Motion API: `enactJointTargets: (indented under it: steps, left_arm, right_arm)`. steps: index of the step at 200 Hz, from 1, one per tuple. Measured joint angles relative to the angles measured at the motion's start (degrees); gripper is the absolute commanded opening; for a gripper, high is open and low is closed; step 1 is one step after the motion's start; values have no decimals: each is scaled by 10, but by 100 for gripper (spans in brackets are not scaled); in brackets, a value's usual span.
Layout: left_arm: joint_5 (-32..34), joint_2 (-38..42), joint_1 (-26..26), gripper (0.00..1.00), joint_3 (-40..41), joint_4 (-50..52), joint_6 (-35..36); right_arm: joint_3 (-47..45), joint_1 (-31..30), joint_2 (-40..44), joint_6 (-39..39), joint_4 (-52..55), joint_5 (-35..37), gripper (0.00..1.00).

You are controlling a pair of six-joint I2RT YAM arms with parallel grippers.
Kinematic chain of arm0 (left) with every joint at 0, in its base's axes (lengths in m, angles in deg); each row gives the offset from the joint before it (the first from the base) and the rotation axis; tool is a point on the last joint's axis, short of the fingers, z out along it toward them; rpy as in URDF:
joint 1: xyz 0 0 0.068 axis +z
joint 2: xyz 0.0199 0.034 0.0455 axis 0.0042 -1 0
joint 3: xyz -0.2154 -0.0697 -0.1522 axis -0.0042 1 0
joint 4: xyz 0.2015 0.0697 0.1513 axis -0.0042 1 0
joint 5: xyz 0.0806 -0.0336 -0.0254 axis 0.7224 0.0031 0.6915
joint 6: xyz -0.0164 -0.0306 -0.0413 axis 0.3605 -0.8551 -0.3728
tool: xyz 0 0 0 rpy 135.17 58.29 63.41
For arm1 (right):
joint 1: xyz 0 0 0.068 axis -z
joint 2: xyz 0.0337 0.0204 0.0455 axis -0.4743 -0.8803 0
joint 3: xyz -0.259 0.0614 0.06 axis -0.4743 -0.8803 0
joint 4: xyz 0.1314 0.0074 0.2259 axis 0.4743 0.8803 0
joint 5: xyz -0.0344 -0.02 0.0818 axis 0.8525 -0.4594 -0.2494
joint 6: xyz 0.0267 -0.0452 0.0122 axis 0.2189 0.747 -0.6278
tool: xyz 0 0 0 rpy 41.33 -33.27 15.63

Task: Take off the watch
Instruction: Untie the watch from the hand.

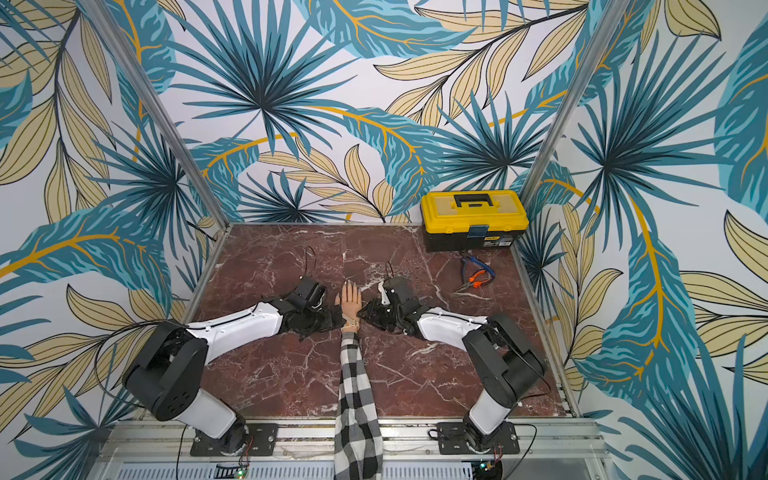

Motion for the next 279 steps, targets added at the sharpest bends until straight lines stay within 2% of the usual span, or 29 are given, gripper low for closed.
enactJointTargets:
  steps: [41,140,213,279]
  left_arm:
    - [1,0,0,97,0,0,0]
    - [1,0,0,97,0,0,0]
    - [4,1,1,97,0,5,0]
    - [4,1,2,97,0,5,1]
  right_arm:
    - [-5,0,-27,-42,-71,-21,28]
    - [-26,-4,-35,-61,-89,-23,28]
    - [-26,-19,-43,-72,-101,-23,18]
    - [-26,-30,-39,-77,-104,-23,15]
